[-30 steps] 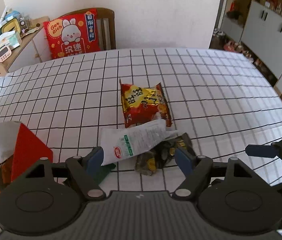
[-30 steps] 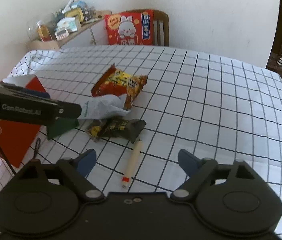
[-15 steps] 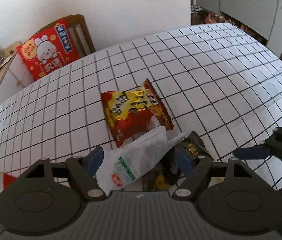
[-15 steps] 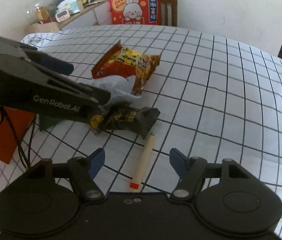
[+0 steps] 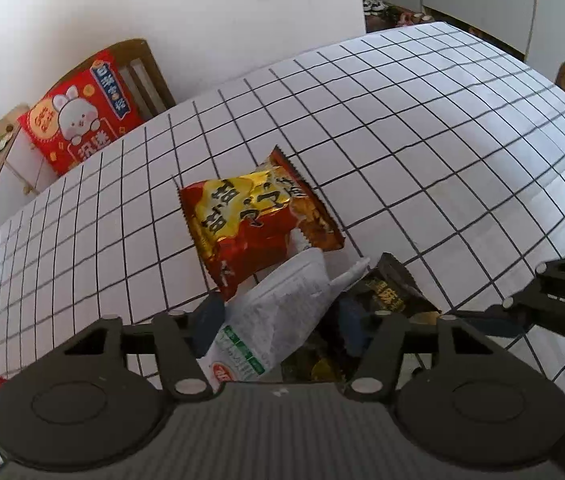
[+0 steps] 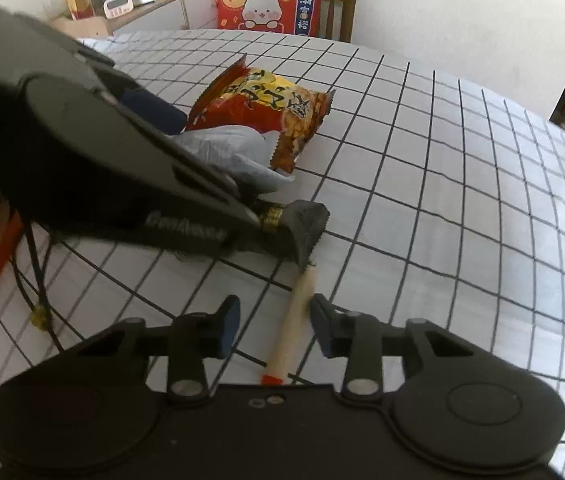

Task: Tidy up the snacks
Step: 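Grasp the wooden stick snack with the right tool while the left tool grasps the white wrapper bag, then carry the stick snack and white bag with both tools over the red box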

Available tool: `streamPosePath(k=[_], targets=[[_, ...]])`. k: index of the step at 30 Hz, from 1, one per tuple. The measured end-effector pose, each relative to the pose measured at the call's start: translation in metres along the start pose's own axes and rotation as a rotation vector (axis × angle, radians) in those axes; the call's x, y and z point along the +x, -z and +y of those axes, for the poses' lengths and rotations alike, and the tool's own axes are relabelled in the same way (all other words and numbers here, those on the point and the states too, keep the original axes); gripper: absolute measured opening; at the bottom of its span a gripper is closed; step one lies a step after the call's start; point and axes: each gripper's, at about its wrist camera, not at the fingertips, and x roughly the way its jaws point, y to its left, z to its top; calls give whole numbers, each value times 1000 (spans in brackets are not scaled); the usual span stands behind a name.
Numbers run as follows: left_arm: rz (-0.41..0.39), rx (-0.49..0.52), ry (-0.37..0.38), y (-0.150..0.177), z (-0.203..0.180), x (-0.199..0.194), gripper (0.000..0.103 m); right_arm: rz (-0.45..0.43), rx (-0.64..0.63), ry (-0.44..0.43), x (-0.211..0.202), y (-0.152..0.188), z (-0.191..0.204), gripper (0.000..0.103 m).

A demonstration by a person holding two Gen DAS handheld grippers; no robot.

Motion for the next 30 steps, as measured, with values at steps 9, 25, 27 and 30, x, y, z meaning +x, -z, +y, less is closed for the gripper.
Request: streamPosePath(k=[9, 25, 27, 30], targets=[[-11, -94, 8, 5, 14, -9, 37, 0, 28, 24, -1, 3, -2, 10], [-42, -334, 15, 31, 46, -55, 20, -74, 193, -68, -51, 15, -28, 9], [-50, -350, 18, 34, 47, -63, 20, -90, 201, -81, -59, 16, -28, 10], [-67, -373, 27, 41, 50, -76, 20, -111, 204, -95, -70, 15, -25, 10]])
